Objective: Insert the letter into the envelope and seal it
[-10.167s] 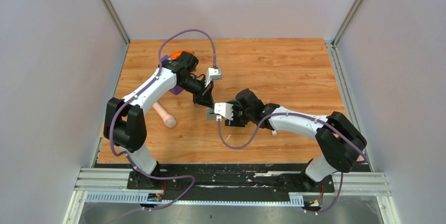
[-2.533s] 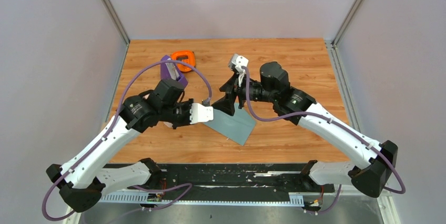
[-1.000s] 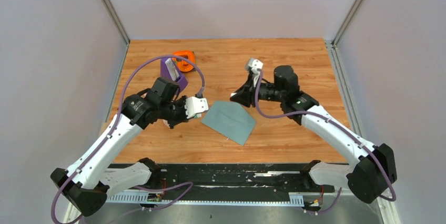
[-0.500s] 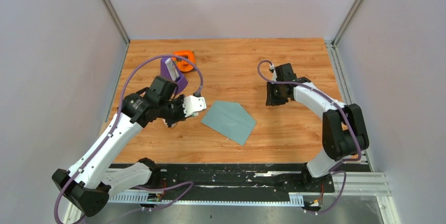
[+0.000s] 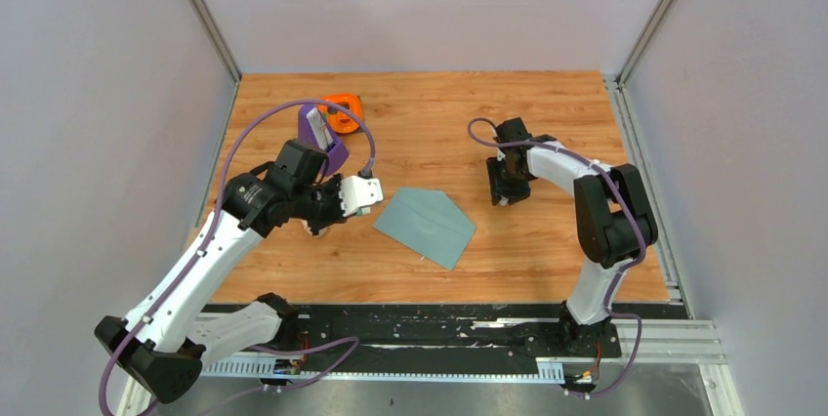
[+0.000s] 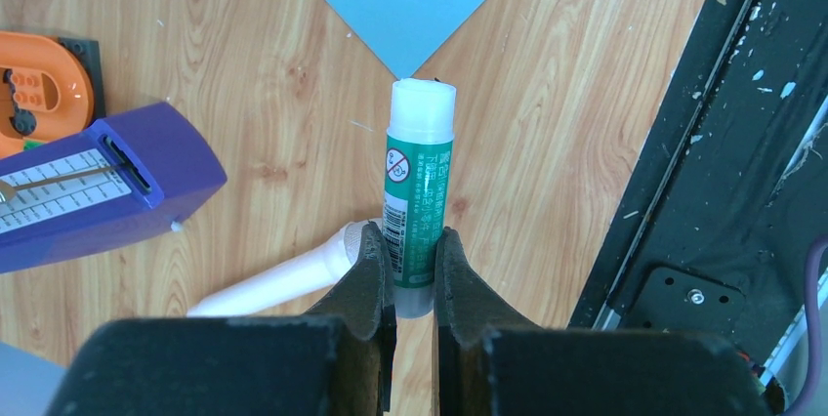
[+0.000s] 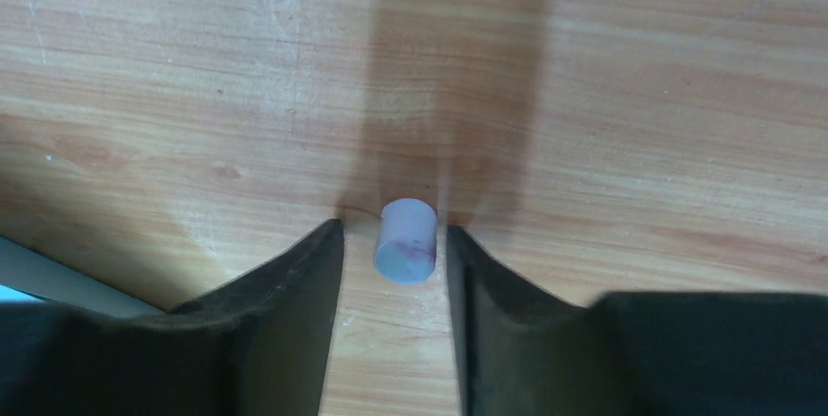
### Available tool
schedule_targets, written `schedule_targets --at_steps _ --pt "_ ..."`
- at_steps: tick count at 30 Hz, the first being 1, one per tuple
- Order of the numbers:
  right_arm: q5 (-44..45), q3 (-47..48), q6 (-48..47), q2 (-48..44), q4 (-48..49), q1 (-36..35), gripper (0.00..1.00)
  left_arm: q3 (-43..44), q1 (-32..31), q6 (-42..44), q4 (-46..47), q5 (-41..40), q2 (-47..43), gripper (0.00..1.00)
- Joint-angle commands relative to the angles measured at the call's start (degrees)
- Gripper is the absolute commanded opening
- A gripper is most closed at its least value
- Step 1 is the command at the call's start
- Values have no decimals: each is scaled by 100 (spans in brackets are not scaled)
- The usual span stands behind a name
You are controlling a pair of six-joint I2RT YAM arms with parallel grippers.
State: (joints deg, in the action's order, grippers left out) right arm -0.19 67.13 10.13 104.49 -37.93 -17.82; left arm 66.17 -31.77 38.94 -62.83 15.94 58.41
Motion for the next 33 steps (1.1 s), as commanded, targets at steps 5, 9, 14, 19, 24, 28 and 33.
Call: schedule_targets --at_steps 5,9,14,19,24,28,33 --pt "115 10 36 -43 -86 -17 69 256 22 -27 84 150 -109 0" --pt "-427 119 -152 -417 -76 -50 72 271 22 59 52 151 -111 0" --pt "-523 -69 -960 -1904 673 -808 79 483 16 240 -199 381 -115 0" --pt "-2454 -1178 -1637 -3853 3108 -1778 100 736 8 417 -628 861 -115 0" --pt "-3901 -2370 -1241 -4433 6125 -2407 100 956 -88 369 -835 1165 -30 0" --pt "-4091 -1946 -1538 -4073 5850 -2676 100 1159 -209 285 -930 1169 48 0" --pt "-4079 -1470 -1823 -3415 5670 -3147 100 1276 -336 118 -934 1176 188 0"
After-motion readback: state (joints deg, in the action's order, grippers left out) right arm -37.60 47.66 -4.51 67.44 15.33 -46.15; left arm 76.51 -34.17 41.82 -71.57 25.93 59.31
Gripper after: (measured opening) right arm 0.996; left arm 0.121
